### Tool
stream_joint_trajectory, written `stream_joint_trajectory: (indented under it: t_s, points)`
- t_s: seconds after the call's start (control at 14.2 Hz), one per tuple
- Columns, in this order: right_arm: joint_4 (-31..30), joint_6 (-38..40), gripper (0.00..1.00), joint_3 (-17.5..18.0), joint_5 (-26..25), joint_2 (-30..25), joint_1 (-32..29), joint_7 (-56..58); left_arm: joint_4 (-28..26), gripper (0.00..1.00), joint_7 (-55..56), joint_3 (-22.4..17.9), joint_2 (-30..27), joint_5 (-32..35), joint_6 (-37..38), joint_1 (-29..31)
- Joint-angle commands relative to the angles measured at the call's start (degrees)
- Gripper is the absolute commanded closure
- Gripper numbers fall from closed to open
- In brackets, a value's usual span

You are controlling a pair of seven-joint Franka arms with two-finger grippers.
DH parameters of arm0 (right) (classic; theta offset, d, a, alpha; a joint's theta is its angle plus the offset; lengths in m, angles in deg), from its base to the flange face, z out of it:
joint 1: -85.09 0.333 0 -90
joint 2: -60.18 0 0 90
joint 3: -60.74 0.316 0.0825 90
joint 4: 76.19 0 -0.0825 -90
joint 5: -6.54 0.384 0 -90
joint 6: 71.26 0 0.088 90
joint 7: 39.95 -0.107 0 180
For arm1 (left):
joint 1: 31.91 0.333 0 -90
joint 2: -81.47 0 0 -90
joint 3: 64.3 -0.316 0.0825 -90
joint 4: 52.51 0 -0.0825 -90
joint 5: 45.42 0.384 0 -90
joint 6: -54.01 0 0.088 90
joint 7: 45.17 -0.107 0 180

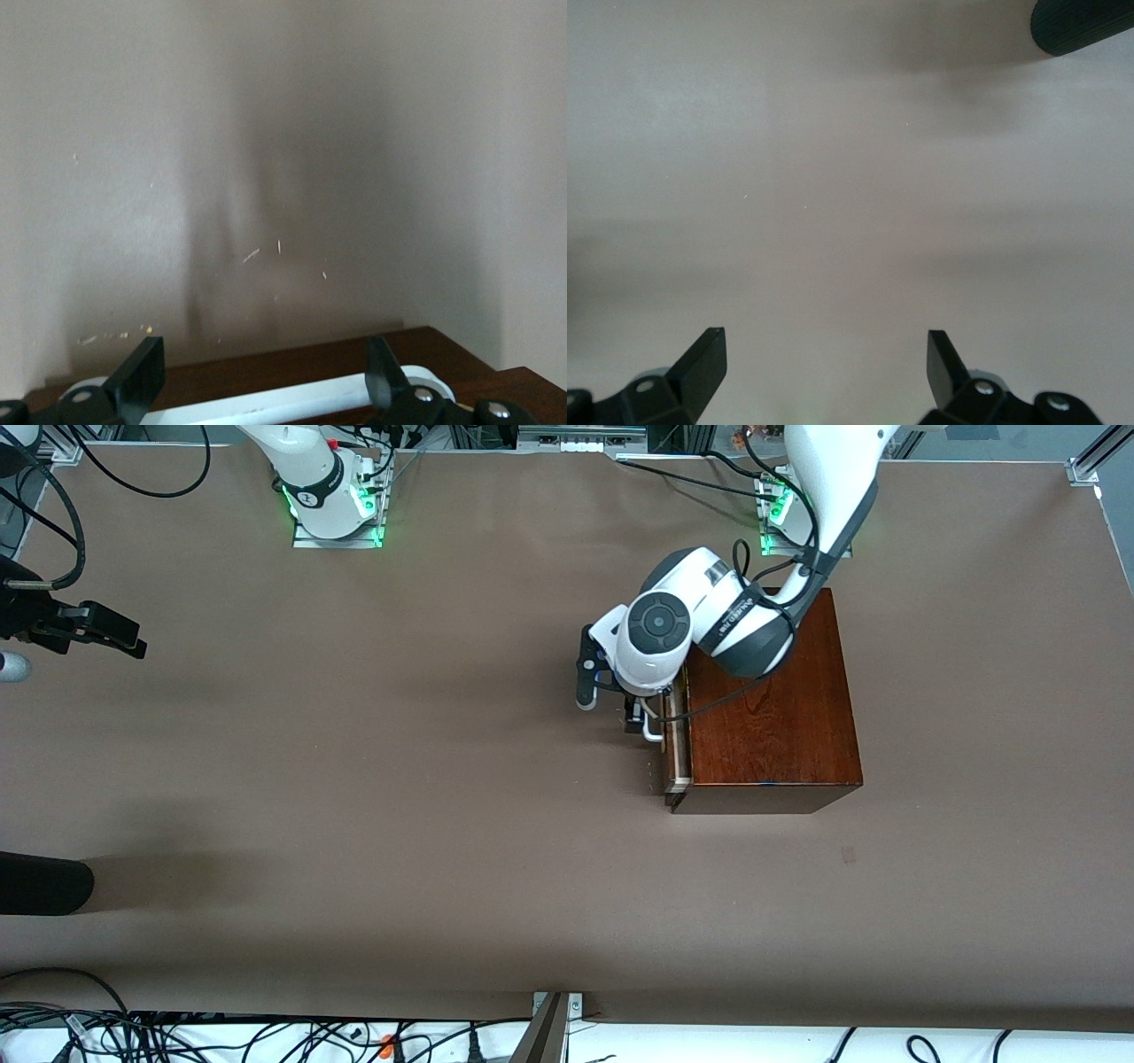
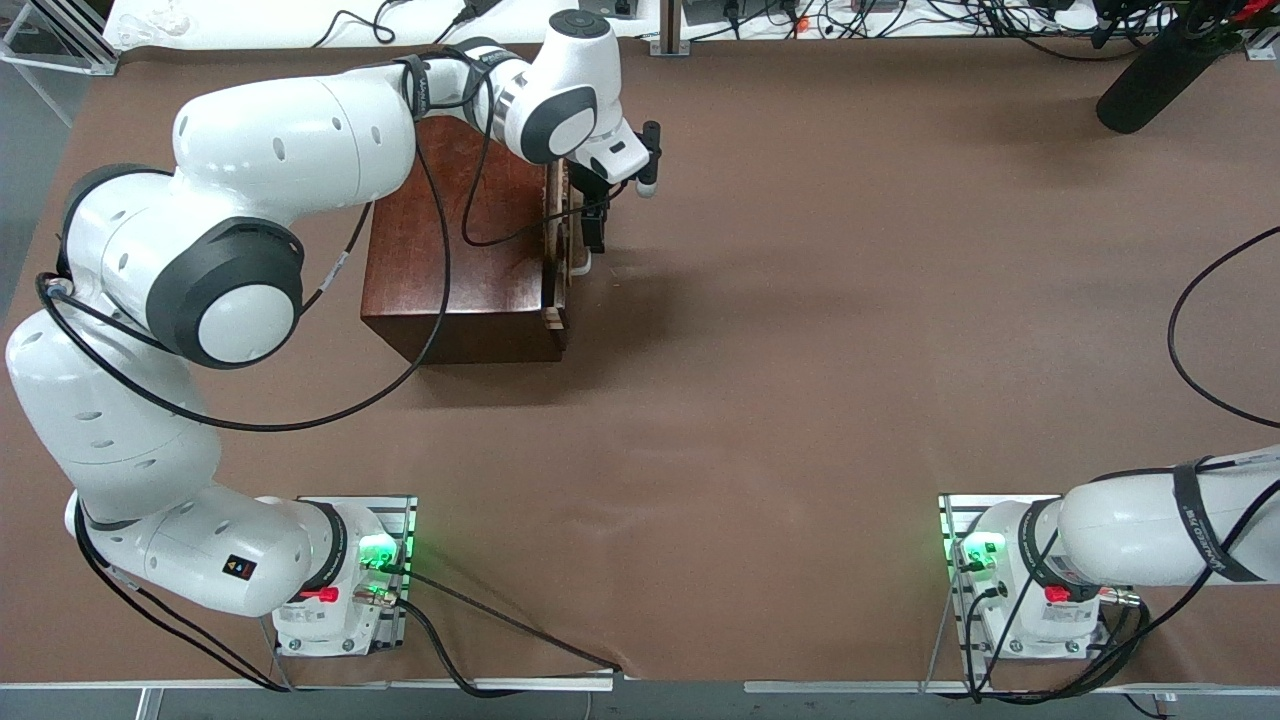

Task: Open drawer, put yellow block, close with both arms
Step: 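Push the drawer shut into the box with the left gripper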

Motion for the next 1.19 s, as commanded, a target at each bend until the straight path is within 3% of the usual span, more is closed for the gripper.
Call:
stream_joint_trajectory:
  t_s: [0.0, 1.12]
  points:
    - [-0.7, 0.4, 0.0, -0.3, -0.3, -1.3, 0.5, -0.2, -1.7, 0.0, -1.4, -0.3, -2.4, 2.1, 1.1, 1.0]
    - [0.1, -0.2, 0.0, -0.4, 0.2, -1.3, 0.5, -0.3, -0.7, 0.0, -0.5, -0.3, -4.1, 1.7, 4.2, 2.2]
